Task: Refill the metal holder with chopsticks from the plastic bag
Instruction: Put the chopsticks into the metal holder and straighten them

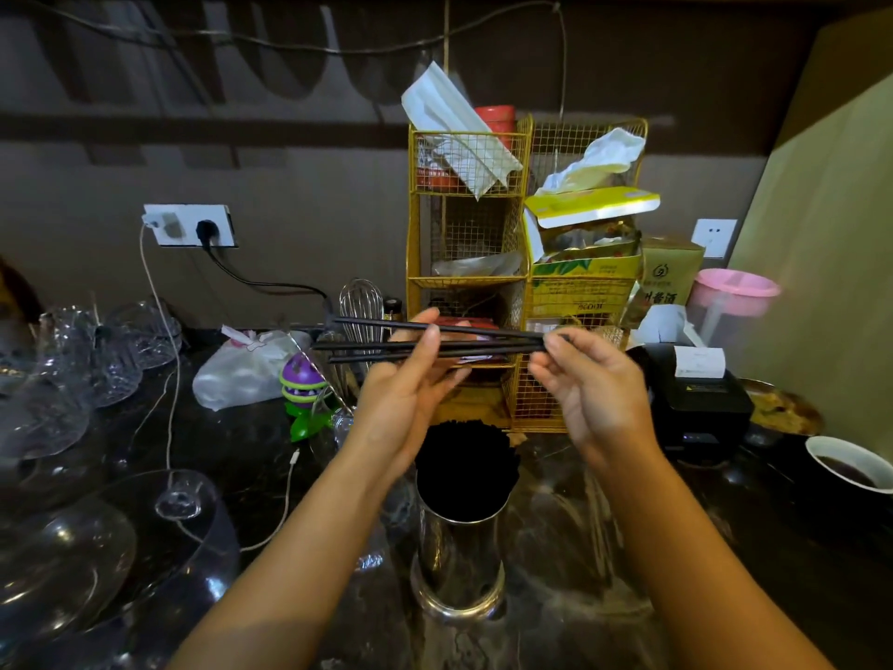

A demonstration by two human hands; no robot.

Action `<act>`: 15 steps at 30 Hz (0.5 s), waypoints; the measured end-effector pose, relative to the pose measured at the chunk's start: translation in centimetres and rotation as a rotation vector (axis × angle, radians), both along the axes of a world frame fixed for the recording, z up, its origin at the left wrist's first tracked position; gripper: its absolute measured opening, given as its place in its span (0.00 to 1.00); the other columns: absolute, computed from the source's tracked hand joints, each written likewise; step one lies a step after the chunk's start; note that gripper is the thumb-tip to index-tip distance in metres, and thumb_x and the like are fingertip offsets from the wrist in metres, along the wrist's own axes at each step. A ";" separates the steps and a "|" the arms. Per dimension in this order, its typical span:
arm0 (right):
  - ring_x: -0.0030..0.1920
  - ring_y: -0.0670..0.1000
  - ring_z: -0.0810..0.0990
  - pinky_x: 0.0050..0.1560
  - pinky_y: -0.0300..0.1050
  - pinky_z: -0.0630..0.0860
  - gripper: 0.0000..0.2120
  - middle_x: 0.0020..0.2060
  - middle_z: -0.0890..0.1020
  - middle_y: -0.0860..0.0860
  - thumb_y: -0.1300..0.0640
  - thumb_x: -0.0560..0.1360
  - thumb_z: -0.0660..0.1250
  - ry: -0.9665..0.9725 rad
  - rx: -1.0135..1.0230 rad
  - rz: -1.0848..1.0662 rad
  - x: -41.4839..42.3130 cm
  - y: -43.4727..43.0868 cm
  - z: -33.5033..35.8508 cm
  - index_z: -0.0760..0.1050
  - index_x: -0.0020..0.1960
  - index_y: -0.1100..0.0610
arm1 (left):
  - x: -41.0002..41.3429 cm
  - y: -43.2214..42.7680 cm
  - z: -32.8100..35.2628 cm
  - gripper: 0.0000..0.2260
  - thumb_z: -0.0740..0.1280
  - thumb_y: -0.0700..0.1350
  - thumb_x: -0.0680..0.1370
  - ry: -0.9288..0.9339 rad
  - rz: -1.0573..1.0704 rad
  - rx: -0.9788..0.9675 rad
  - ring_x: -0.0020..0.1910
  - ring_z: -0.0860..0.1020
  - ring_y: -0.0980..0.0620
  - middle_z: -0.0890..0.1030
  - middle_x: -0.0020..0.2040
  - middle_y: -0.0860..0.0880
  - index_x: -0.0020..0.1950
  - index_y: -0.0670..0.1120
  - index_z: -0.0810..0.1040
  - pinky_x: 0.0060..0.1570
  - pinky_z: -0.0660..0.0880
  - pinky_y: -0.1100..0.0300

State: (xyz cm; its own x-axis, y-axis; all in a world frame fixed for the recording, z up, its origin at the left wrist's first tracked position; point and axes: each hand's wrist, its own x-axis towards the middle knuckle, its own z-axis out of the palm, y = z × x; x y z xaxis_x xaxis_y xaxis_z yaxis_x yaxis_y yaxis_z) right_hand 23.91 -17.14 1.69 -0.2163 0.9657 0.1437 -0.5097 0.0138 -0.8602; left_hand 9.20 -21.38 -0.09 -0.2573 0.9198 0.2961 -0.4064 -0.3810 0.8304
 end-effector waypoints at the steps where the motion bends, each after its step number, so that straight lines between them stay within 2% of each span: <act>1: 0.26 0.42 0.80 0.31 0.32 0.79 0.07 0.33 0.77 0.53 0.68 0.72 0.61 0.030 -0.066 0.019 -0.2 0.0 -0.6 0.74 0.38 0.60 | -0.1 0.1 0.3 0.20 0.60 0.48 0.69 -0.024 0.004 0.024 0.47 0.81 0.56 0.82 0.48 0.48 0.60 0.44 0.69 0.54 0.75 0.56; 4: 0.26 0.43 0.81 0.29 0.33 0.78 0.07 0.29 0.79 0.52 0.69 0.72 0.61 0.082 -0.216 0.076 -1.1 0.1 -2.4 0.74 0.38 0.61 | -0.5 0.7 1.1 0.10 0.55 0.45 0.77 -0.030 0.036 0.055 0.46 0.82 0.55 0.83 0.46 0.48 0.55 0.46 0.71 0.51 0.77 0.59; 6: 0.28 0.45 0.81 0.29 0.33 0.78 0.07 0.30 0.79 0.54 0.69 0.73 0.60 0.069 -0.278 0.125 -1.7 0.1 -3.5 0.73 0.39 0.61 | -1.0 1.3 1.3 0.09 0.54 0.45 0.78 -0.004 0.066 0.065 0.42 0.82 0.54 0.85 0.38 0.49 0.50 0.47 0.73 0.44 0.79 0.62; 9: 0.37 0.50 0.80 0.30 0.35 0.80 0.05 0.36 0.78 0.56 0.68 0.73 0.61 -0.009 -0.327 0.198 -2.4 -0.1 -4.7 0.73 0.40 0.62 | -1.5 1.6 1.7 0.10 0.54 0.43 0.78 0.097 0.092 0.069 0.36 0.82 0.54 0.83 0.32 0.50 0.45 0.46 0.74 0.41 0.79 0.61; 12: 0.38 0.51 0.80 0.34 0.37 0.81 0.04 0.39 0.79 0.55 0.65 0.73 0.63 -0.190 -0.243 0.259 -2.8 0.0 -5.0 0.74 0.40 0.60 | -1.7 1.8 2.3 0.11 0.54 0.42 0.78 0.206 0.120 0.063 0.33 0.81 0.54 0.82 0.29 0.50 0.41 0.45 0.74 0.38 0.80 0.63; 15: 0.42 0.50 0.79 0.41 0.39 0.79 0.04 0.43 0.79 0.54 0.59 0.74 0.63 -0.523 -0.005 0.227 -3.0 0.3 -4.1 0.74 0.41 0.54 | -1.9 1.8 2.7 0.12 0.54 0.42 0.78 0.342 0.163 0.041 0.34 0.81 0.54 0.83 0.30 0.50 0.41 0.46 0.75 0.38 0.80 0.64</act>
